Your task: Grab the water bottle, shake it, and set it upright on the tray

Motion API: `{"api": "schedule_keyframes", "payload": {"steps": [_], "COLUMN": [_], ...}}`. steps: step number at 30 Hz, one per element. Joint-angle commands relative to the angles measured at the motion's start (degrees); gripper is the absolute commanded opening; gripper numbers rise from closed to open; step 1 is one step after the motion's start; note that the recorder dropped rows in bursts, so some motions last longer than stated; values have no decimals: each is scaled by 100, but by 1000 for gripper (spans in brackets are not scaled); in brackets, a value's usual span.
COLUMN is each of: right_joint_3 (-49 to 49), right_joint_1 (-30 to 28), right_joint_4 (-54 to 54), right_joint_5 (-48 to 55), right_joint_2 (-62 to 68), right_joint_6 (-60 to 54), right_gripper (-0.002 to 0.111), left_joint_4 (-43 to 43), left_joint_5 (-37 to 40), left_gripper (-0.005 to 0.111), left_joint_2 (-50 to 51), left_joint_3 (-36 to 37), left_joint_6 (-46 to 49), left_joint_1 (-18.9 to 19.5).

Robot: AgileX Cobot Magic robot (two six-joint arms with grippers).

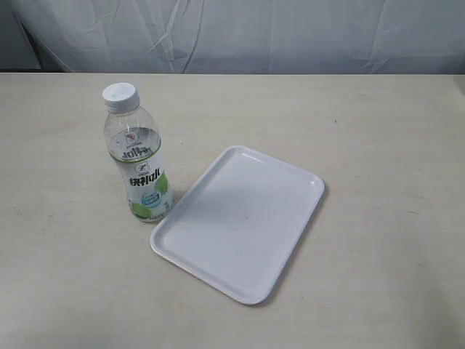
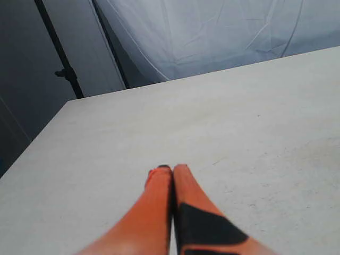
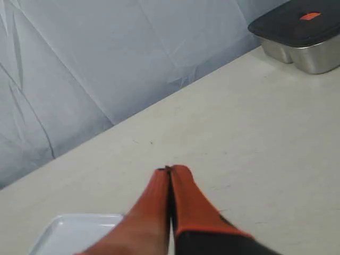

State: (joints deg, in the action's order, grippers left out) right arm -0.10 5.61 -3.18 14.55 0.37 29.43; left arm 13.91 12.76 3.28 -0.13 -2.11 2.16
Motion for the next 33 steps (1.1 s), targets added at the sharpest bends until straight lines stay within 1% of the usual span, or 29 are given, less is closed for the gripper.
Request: {"api": "schedule_keyframes", "payload": {"steps": [1, 5, 7, 9, 10, 11, 13, 18, 19, 23, 24, 27, 31, 33], "right_joint_3": [10, 10, 10, 10, 10, 10, -280, -1490, -1748, -2733, -2984, -3687, -4770, -5330], "right_joint_1": [-27, -27, -27, -27, -27, -14, 95, 311, 322, 322, 322, 469, 1093, 1429], "right_joint_4": [996, 1911, 2485, 3055, 3378, 3411, 2962, 254, -218, -1199, -1322, -1234, -456, -258], "right_joint_5": [-703, -1784, -2078, -2135, -2149, -2045, -1777, -1664, -1617, -1113, -946, -359, 950, 1633], "right_joint_2": [-37, -37, -37, -37, -37, -37, -37, 5, 166, 1268, 1660, 2834, 4534, 5474], "right_joint_6": [-32, -32, 73, 497, 949, 1203, 1245, 1068, 1068, 1059, 958, 117, -1898, -2540], "right_gripper": [1, 1, 1, 1, 1, 1, 1, -1, -1, -1, -1, -1, -1, -1], "left_joint_4": [31, 31, 31, 31, 31, 31, 31, 31, 31, 31, 31, 31, 31, 31], "left_joint_5": [-85, -85, -85, -85, -85, -85, -85, -85, -85, -85, -85, -85, -85, -85], "left_gripper": [0, 0, 0, 0, 0, 0, 0, 0, 0, 0, 0, 0, 0, 0], "left_joint_2": [-24, -24, -24, -24, -24, -24, -24, -24, -24, -24, -24, -24, -24, -24], "left_joint_3": [13, 13, 13, 13, 13, 13, 13, 13, 13, 13, 13, 13, 13, 13], "left_joint_6": [-47, -47, -47, -47, -47, -47, -47, -47, -47, -47, -47, -47, -47, -47], "left_joint_1": [5, 5, 5, 5, 5, 5, 5, 5, 5, 5, 5, 5, 5, 5]}}
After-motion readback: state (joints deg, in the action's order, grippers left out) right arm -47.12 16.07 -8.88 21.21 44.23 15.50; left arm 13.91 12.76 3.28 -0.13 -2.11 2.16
